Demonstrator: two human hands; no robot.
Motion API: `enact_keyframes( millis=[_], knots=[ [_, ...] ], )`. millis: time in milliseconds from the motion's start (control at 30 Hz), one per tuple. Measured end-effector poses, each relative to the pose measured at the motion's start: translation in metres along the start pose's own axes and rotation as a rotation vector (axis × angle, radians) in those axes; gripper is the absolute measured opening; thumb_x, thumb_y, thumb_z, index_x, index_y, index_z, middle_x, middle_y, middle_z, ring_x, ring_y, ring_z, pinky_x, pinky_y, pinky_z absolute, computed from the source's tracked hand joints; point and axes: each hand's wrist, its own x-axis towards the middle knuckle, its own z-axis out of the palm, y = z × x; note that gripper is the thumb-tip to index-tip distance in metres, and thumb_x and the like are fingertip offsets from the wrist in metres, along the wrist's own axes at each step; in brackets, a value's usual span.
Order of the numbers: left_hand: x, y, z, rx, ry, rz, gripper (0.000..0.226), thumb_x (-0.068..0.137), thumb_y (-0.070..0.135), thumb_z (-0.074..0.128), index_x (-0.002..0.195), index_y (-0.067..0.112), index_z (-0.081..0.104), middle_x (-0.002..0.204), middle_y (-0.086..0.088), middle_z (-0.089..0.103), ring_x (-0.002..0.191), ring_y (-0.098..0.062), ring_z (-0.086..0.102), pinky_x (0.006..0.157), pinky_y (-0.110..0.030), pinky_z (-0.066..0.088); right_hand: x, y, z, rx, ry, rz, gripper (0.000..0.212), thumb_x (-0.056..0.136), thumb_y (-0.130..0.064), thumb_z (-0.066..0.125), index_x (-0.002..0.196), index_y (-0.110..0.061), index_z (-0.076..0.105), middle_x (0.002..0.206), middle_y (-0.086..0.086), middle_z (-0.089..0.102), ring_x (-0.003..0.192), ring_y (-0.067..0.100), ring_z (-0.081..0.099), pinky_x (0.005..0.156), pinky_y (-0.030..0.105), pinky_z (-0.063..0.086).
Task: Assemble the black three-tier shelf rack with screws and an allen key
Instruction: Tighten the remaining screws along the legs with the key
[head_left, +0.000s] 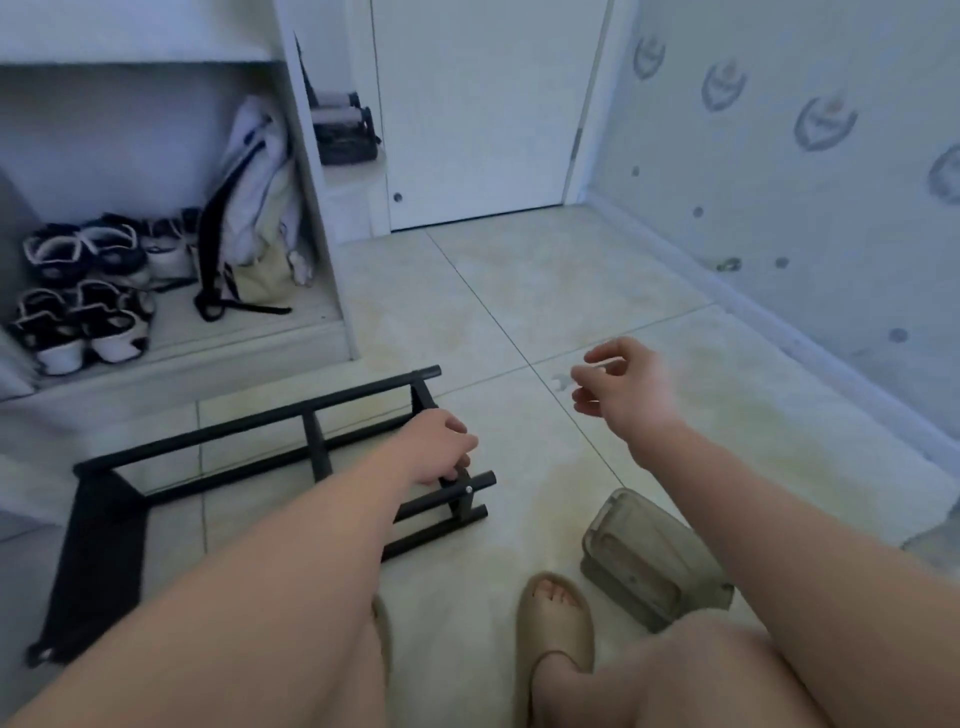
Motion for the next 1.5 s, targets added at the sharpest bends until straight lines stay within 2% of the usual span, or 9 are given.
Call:
enact_keyframes(
  millis=[167, 467, 633, 800, 967, 1133, 1267, 1400, 1500],
  knots=[
    [-0.059, -0.007, -0.026, -0.167, 0.058, 0.041, 0.024, 0.097, 0.030, 0.056, 0.120, 0.021, 0.056, 0.092, -0.001, 0.074, 0.067, -0.015, 0.065, 0.055, -0.023, 0.046, -0.056, -0.012, 0.030, 0.167, -0.006, 0.050, 0.009, 0.090, -0.005, 0.071, 0.082, -0.005, 0.068, 0.076, 0.010, 0.060, 0.050, 0.011, 0.059, 0.063, 0.026, 0.059],
    [-0.100, -0.028, -0.042, -0.136, 0.129, 0.083, 0.004, 0.096, 0.026, 0.057, 0.098, 0.025, 0.061, 0.077, 0.003, 0.072, 0.062, -0.014, 0.062, 0.052, -0.021, 0.042, -0.092, -0.020, 0.032, 0.398, -0.038, 0.167, 0.013, 0.090, -0.005, 0.074, 0.093, -0.001, 0.061, 0.078, 0.013, 0.061, 0.063, 0.019, 0.066, 0.062, 0.028, 0.060],
    [-0.103, -0.031, -0.047, -0.150, 0.121, 0.096, 0.006, 0.096, 0.026, 0.056, 0.094, 0.024, 0.062, 0.080, 0.003, 0.073, 0.066, -0.014, 0.062, 0.054, -0.022, 0.043, -0.095, -0.017, 0.034, 0.291, -0.124, 0.166, 0.021, 0.105, -0.007, 0.052, 0.120, -0.012, 0.065, 0.083, 0.007, 0.049, 0.074, 0.019, 0.053, 0.076, 0.034, 0.057],
    [-0.100, -0.027, -0.045, -0.156, 0.098, 0.098, 0.007, 0.097, 0.026, 0.056, 0.100, 0.021, 0.061, 0.082, 0.002, 0.072, 0.067, -0.016, 0.063, 0.056, -0.023, 0.042, -0.094, -0.015, 0.037, 0.251, -0.140, 0.173, 0.013, 0.101, -0.009, 0.057, 0.113, -0.008, 0.064, 0.082, 0.009, 0.062, 0.078, 0.018, 0.062, 0.081, 0.034, 0.057],
    [-0.096, -0.021, -0.042, -0.129, 0.062, 0.126, 0.012, 0.094, 0.028, 0.060, 0.103, 0.022, 0.066, 0.086, 0.004, 0.073, 0.067, -0.011, 0.064, 0.060, -0.023, 0.046, -0.094, -0.013, 0.042, 0.222, -0.222, 0.160, 0.005, 0.095, -0.010, 0.068, 0.097, -0.008, 0.065, 0.101, 0.012, 0.076, 0.091, 0.020, 0.075, 0.087, 0.037, 0.058],
    [-0.090, -0.016, -0.037, -0.098, -0.023, 0.225, 0.028, 0.088, 0.034, 0.070, 0.114, 0.028, 0.068, 0.102, 0.009, 0.071, 0.072, -0.003, 0.069, 0.064, -0.023, 0.048, -0.093, -0.012, 0.052, 0.167, -0.311, 0.151, 0.008, 0.093, -0.009, 0.070, 0.087, -0.010, 0.067, 0.082, 0.004, 0.062, 0.069, 0.016, 0.057, 0.073, 0.029, 0.055],
    [-0.078, -0.013, -0.035, -0.066, 0.003, 0.288, 0.011, 0.089, 0.033, 0.067, 0.089, 0.024, 0.074, 0.084, 0.012, 0.075, 0.067, -0.004, 0.065, 0.067, -0.028, 0.049, -0.086, -0.011, 0.062, 0.142, -0.361, 0.168, 0.007, 0.095, -0.006, 0.066, 0.090, -0.007, 0.062, 0.080, 0.007, 0.069, 0.066, 0.016, 0.060, 0.065, 0.025, 0.054],
    [-0.062, -0.011, -0.038, -0.017, 0.111, 0.319, 0.016, 0.089, 0.027, 0.066, 0.080, 0.019, 0.076, 0.086, -0.004, 0.075, 0.068, -0.015, 0.057, 0.070, -0.032, 0.049, -0.075, -0.007, 0.068, 0.040, -0.390, 0.209, 0.005, 0.096, -0.010, 0.064, 0.092, -0.006, 0.065, 0.078, 0.005, 0.072, 0.067, 0.017, 0.062, 0.065, 0.027, 0.055],
    [-0.052, -0.011, -0.043, -0.063, 0.084, 0.311, 0.015, 0.091, 0.026, 0.066, 0.081, 0.024, 0.076, 0.074, 0.011, 0.072, 0.066, -0.010, 0.058, 0.064, -0.024, 0.046, -0.066, -0.003, 0.072, -0.037, -0.413, 0.225, 0.006, 0.095, -0.011, 0.064, 0.092, -0.006, 0.067, 0.079, 0.005, 0.073, 0.067, 0.016, 0.063, 0.064, 0.026, 0.055]
  ],
)
